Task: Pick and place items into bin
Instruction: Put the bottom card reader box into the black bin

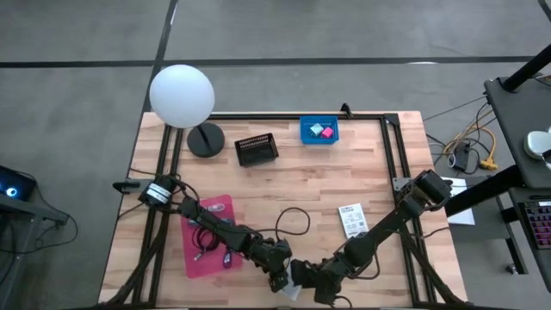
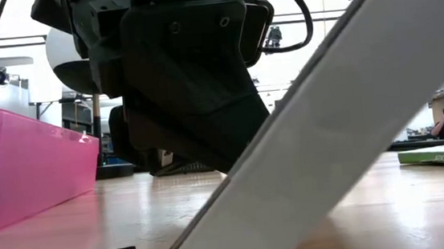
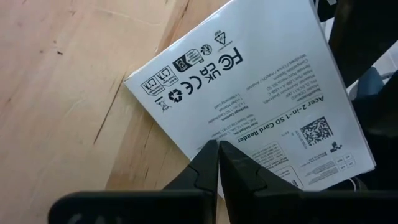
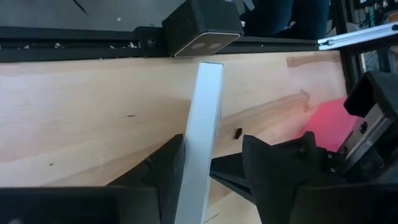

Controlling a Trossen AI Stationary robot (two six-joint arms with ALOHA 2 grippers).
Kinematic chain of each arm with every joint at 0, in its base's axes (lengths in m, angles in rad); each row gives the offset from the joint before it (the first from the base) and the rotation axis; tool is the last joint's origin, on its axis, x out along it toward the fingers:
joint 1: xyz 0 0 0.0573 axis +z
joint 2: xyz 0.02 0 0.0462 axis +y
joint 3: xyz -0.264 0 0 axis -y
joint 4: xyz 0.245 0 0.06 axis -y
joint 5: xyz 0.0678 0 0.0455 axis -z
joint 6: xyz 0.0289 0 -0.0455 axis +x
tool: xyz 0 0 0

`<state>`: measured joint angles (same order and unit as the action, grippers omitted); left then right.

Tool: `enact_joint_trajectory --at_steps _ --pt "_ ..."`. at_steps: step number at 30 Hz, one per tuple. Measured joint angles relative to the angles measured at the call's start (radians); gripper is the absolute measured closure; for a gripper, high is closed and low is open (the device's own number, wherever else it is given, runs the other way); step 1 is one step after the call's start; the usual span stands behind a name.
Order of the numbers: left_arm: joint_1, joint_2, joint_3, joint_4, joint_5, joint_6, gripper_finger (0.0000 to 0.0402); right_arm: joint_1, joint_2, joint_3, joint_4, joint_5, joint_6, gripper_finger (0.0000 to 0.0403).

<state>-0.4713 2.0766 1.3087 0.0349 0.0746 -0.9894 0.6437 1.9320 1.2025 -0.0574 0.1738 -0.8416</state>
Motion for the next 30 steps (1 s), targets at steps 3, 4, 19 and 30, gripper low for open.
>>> enact_joint_trajectory --at_steps 3,4,19,30 --pt "0.000 0.000 0.000 0.003 -0.001 0.000 0.0402 -0.002 0.001 0.004 -0.015 -0.019 0.020 0.0240" --pt "0.000 0.000 0.000 0.004 -0.001 -0.001 0.0402 -0.004 0.001 0.004 -0.018 -0.030 0.021 0.0233" --pt "-0.001 -0.007 0.000 -0.001 -0.006 0.001 0.0401 -0.002 0.001 0.015 -0.017 0.035 0.031 0.0179" --pt "0.000 -0.013 0.000 0.021 -0.017 0.001 0.0401 0.009 0.001 0.049 -0.047 0.072 0.117 0.0180"
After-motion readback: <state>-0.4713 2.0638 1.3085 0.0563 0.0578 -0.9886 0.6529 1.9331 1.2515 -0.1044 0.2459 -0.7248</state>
